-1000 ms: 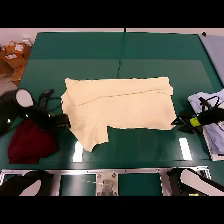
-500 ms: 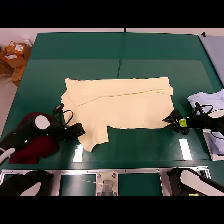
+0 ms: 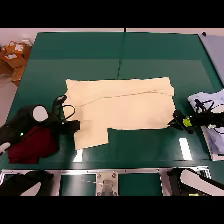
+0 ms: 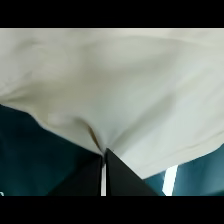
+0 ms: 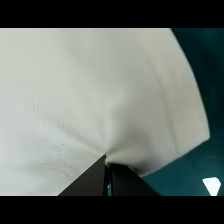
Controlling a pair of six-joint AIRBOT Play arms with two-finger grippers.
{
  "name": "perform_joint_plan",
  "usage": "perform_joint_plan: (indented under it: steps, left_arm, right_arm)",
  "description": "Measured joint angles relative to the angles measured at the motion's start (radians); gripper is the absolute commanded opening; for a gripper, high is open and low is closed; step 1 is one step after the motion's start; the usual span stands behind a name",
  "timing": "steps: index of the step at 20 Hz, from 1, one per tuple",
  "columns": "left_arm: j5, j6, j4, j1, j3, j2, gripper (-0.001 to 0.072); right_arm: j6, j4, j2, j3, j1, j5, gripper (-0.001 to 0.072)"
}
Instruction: Fold the shirts.
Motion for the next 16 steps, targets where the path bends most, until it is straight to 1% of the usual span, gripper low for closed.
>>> perform_joint_plan:
  steps: [4,7,11,13,16]
  left_arm:
    - [-0.145,-0.007,0.061,0.000,0.048,0.041,0.0022]
    - [-0.184,-0.003,0.072,0.000,0.099,0.051,0.0021]
    - [-0.139,0.033,0.087,-0.002,0.241,0.031,0.0020]
    - [-0.120,0.048,0.109,-0.002,0.328,-0.026,0.0021]
    - [-0.102,0.060,0.155,-0.001,0.475,-0.153,0.0021]
  right_arm:
    - [0.019,-0.088,0.011,0.026,-0.002,0.114,0.0016]
    - [0.035,-0.122,0.023,0.071,-0.002,0.167,0.0015]
    - [0.050,-0.088,0.024,0.199,0.010,0.188,0.0015]
    - [0.053,-0.060,0.002,0.290,0.037,0.178,0.0016]
    - [0.056,-0.034,-0.085,0.452,0.092,0.165,0.0016]
